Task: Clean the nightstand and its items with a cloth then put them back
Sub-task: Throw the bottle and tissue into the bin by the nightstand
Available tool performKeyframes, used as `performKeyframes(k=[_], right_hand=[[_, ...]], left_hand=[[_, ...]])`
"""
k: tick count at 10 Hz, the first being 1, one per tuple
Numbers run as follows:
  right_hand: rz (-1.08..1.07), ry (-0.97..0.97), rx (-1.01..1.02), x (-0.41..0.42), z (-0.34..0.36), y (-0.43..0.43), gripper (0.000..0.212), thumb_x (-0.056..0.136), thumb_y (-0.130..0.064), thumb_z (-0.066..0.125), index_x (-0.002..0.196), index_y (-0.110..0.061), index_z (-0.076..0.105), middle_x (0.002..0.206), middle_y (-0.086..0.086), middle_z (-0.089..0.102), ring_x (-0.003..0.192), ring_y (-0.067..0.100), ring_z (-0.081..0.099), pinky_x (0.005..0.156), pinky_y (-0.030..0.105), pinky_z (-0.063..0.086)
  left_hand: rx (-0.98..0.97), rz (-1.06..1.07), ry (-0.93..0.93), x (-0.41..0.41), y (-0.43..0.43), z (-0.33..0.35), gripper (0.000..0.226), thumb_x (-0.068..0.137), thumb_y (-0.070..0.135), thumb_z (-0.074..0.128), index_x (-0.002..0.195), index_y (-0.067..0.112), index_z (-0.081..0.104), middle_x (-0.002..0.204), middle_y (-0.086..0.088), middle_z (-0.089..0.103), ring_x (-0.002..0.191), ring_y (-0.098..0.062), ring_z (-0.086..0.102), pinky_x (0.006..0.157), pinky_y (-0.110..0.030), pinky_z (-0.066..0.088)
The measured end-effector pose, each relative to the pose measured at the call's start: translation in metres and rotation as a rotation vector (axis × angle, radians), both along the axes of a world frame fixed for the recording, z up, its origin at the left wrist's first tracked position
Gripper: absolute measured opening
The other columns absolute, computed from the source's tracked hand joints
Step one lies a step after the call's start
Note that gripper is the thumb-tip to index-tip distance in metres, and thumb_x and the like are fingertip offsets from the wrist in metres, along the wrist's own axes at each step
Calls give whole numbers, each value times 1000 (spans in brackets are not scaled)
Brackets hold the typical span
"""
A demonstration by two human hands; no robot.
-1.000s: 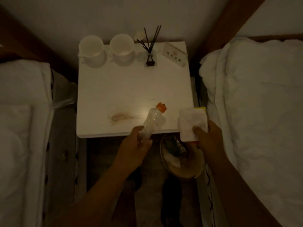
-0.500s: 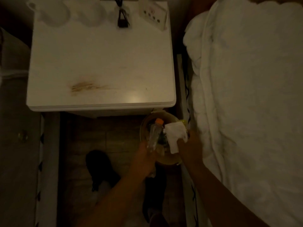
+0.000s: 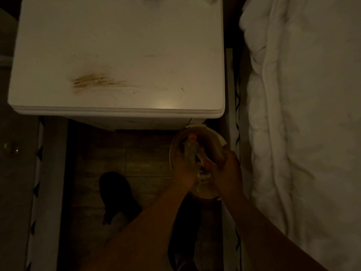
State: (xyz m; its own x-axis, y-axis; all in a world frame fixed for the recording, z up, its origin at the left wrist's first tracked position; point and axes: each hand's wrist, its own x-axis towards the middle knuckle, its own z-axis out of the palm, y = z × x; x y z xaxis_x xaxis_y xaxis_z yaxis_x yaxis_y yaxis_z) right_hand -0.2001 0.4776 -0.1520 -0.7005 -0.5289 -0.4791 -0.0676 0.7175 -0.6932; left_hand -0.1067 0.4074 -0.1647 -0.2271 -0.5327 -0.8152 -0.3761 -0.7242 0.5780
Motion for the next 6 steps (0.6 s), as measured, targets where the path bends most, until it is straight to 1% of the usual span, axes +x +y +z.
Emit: performKeyframes(k=[1,2,3,4,5,6], right_hand=[[26,3,36,1,-2,5,37,89,-13,61,124,-22,55,85,-30,51,75,-26,50,59,2,39],[26,-44,21,3,0,8,30,90,-22,61,120,-24,55,90,-25,55,86,-8,59,65,11,40],[52,-61,23,4,8,5,31,89,-25,63,118,-16,55,99,-8,60,92,11,59,69,18,44],[109,-29,39,6,22,-2,30,90,-9,55,119,-8,56,101,2,61,92,16,57,70,20,40],[148,-20,46,10,42,-11,27,88,-7,54,115,-7,60,104,6,64,90,17,58,67,17,39],[178,-7,73,16,69,-25,22,87,-12,58,109,-13,63,99,1,64,88,17,60,62,15,38]], left_hand=[[-44,-45,-39,-5,1,-6,51,97,15,55,144,11,35,141,-15,48,111,-23,59,92,-34,55],[-135,-238,-164,1,2,-11,79,86,19,68,150,18,22,154,-7,32,137,-23,38,112,-41,36],[-40,-288,-169,7,-2,-2,77,86,19,67,149,14,23,149,-16,39,132,-34,45,108,-49,40],[-77,-317,-138,16,-17,21,63,90,14,62,145,10,33,144,-15,46,129,-33,49,106,-48,42],[-81,-323,-113,27,-28,44,26,92,12,59,115,0,61,120,-22,63,113,-37,60,95,-45,51],[-98,-269,-130,41,-46,79,11,91,14,62,90,4,61,100,-18,66,98,-36,63,81,-40,53]])
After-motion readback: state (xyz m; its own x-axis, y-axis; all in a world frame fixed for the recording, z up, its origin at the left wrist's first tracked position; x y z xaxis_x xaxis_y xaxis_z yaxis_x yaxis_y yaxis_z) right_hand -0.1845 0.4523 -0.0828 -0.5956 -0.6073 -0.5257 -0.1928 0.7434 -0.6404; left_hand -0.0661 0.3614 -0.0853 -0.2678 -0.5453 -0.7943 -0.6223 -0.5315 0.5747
